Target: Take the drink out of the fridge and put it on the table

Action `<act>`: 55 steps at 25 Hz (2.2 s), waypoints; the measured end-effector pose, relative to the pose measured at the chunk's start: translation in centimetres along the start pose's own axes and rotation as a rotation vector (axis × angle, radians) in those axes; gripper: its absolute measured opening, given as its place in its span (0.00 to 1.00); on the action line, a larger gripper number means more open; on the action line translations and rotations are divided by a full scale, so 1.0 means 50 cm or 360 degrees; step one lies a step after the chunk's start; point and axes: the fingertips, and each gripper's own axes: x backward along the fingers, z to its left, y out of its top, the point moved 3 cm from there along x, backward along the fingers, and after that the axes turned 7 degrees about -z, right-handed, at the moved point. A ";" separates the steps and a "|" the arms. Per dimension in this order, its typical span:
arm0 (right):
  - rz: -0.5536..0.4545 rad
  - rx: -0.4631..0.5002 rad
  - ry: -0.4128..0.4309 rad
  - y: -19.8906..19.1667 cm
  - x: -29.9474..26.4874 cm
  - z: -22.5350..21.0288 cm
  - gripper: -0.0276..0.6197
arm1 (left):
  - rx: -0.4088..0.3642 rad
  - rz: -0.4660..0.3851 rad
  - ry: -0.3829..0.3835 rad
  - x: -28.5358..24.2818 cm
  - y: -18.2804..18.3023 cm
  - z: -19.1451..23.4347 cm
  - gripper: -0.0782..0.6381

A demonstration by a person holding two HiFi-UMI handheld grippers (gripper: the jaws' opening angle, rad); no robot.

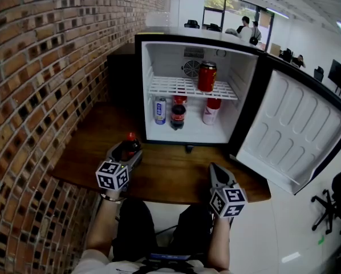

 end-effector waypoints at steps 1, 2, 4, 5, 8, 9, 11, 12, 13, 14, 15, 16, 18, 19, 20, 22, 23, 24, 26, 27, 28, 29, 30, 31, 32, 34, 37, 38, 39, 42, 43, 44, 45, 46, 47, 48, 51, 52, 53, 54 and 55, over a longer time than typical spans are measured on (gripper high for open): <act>0.0001 0.0000 -0.0001 0.000 0.001 0.000 0.07 | 0.0002 -0.0009 0.0003 0.007 0.006 -0.001 0.58; 0.0001 0.0001 -0.0003 0.000 0.001 -0.001 0.07 | 0.0007 -0.0022 0.0005 0.016 0.013 -0.002 0.58; 0.0000 0.0001 -0.0006 0.001 0.002 -0.001 0.07 | 0.0017 -0.0056 0.0018 0.034 0.031 -0.006 0.58; 0.0000 0.0001 -0.0005 0.001 0.002 0.000 0.07 | 0.0019 -0.0073 0.0027 0.044 0.040 -0.009 0.58; -0.0001 0.0001 0.0002 0.001 0.000 0.003 0.07 | 0.0051 -0.0109 0.0040 0.072 0.061 -0.024 0.52; -0.0001 0.0002 0.0003 0.000 0.000 0.004 0.07 | 0.0076 -0.0112 0.0042 0.079 0.062 -0.030 0.45; 0.0001 0.0003 0.0005 0.000 0.001 0.005 0.07 | 0.0103 -0.0101 0.0049 0.089 0.060 -0.043 0.37; 0.0002 0.0004 0.0006 0.000 0.001 0.007 0.07 | 0.0103 -0.0096 0.0052 0.092 0.058 -0.050 0.34; 0.0004 0.0004 0.0006 0.000 0.001 0.008 0.07 | 0.0104 -0.0096 0.0049 0.095 0.058 -0.057 0.34; 0.0005 0.0005 0.0006 0.000 0.002 0.009 0.07 | 0.0110 -0.0100 0.0040 0.097 0.057 -0.066 0.29; 0.0006 0.0005 0.0006 0.000 0.003 0.010 0.07 | 0.0116 -0.0105 0.0025 0.098 0.057 -0.075 0.25; 0.0006 0.0005 0.0005 0.000 0.004 0.010 0.07 | 0.0118 -0.0107 0.0011 0.098 0.056 -0.084 0.25; 0.0006 0.0006 0.0005 0.001 0.005 0.011 0.07 | 0.0106 -0.0099 -0.0009 0.096 0.054 -0.102 0.18; 0.0006 0.0007 0.0005 0.001 0.005 0.012 0.07 | 0.0096 -0.0091 -0.0018 0.094 0.052 -0.111 0.17; 0.0006 0.0008 0.0005 0.001 0.006 0.012 0.07 | 0.0089 -0.0081 -0.0027 0.091 0.051 -0.118 0.12; 0.0006 0.0011 0.0003 0.001 0.006 0.013 0.07 | 0.0082 -0.0058 -0.0040 0.083 0.047 -0.133 0.12; 0.0008 0.0012 0.0002 0.001 0.007 0.013 0.07 | 0.0078 -0.0044 -0.0047 0.079 0.046 -0.141 0.11; 0.0010 0.0013 0.0001 0.001 0.007 0.014 0.07 | 0.0073 -0.0028 -0.0056 0.073 0.043 -0.151 0.11; 0.0016 0.0015 0.0001 0.002 0.007 0.015 0.07 | 0.0065 -0.0002 -0.0085 0.059 0.041 -0.175 0.11; 0.0016 0.0013 0.0002 0.003 0.007 0.017 0.07 | 0.0068 0.0004 -0.0104 0.053 0.041 -0.188 0.11; 0.0014 0.0009 0.0002 0.004 0.007 0.018 0.07 | 0.0076 0.0006 -0.0125 0.047 0.043 -0.201 0.11; 0.0012 0.0005 0.0002 0.005 0.008 0.019 0.07 | 0.0082 0.0004 -0.0145 0.041 0.046 -0.214 0.11; 0.0008 0.0000 0.0001 0.006 0.009 0.020 0.07 | 0.0085 0.0001 -0.0163 0.034 0.050 -0.226 0.11; 0.0005 -0.0002 -0.0002 0.007 0.009 0.021 0.07 | 0.0082 -0.0003 -0.0178 0.028 0.056 -0.237 0.11; 0.0002 -0.0002 -0.0006 0.008 0.010 0.021 0.07 | 0.0077 -0.0010 -0.0192 0.023 0.062 -0.247 0.11; -0.0004 0.0000 -0.0012 0.010 0.010 0.021 0.07 | 0.0067 -0.0028 -0.0215 0.013 0.074 -0.265 0.11; -0.0006 -0.0001 -0.0012 0.011 0.012 0.021 0.07 | 0.0063 -0.0044 -0.0240 0.002 0.085 -0.286 0.11; -0.0005 -0.0001 -0.0009 0.011 0.012 0.022 0.07 | 0.0062 -0.0044 -0.0245 -0.001 0.086 -0.291 0.11; -0.0004 -0.0002 -0.0006 0.011 0.012 0.023 0.07 | 0.0060 -0.0040 -0.0249 -0.003 0.086 -0.295 0.11; 0.0002 0.0000 0.0002 0.010 0.013 0.027 0.07 | 0.0058 -0.0024 -0.0254 -0.004 0.080 -0.302 0.11; 0.0004 0.0003 0.0004 0.010 0.013 0.028 0.07 | 0.0061 -0.0021 -0.0256 -0.004 0.078 -0.303 0.11; 0.0005 0.0007 0.0007 0.009 0.013 0.029 0.07 | 0.0064 -0.0020 -0.0257 -0.004 0.077 -0.304 0.11; 0.0007 0.0014 0.0010 0.008 0.012 0.030 0.07 | 0.0067 -0.0019 -0.0256 -0.004 0.076 -0.304 0.11; 0.0008 0.0025 0.0012 0.008 0.011 0.032 0.07 | 0.0070 -0.0020 -0.0254 -0.003 0.075 -0.303 0.11; 0.0010 0.0036 0.0013 0.008 0.011 0.033 0.07 | 0.0072 -0.0020 -0.0253 -0.003 0.074 -0.303 0.11; 0.0010 0.0046 0.0013 0.008 0.011 0.034 0.07 | 0.0075 -0.0019 -0.0252 -0.003 0.074 -0.302 0.11; 0.0012 0.0058 0.0013 0.010 0.011 0.035 0.07 | 0.0081 -0.0018 -0.0253 -0.003 0.074 -0.302 0.11; 0.0013 0.0059 0.0014 0.011 0.011 0.035 0.07 | 0.0083 -0.0019 -0.0254 -0.003 0.075 -0.302 0.11; 0.0014 0.0060 0.0013 0.011 0.011 0.035 0.07 | 0.0085 -0.0020 -0.0255 -0.003 0.075 -0.301 0.11; 0.0014 0.0061 0.0013 0.011 0.012 0.035 0.07 | 0.0086 -0.0020 -0.0255 -0.003 0.076 -0.301 0.11; 0.0014 0.0061 0.0013 0.012 0.013 0.035 0.07 | 0.0087 -0.0020 -0.0255 -0.003 0.075 -0.301 0.11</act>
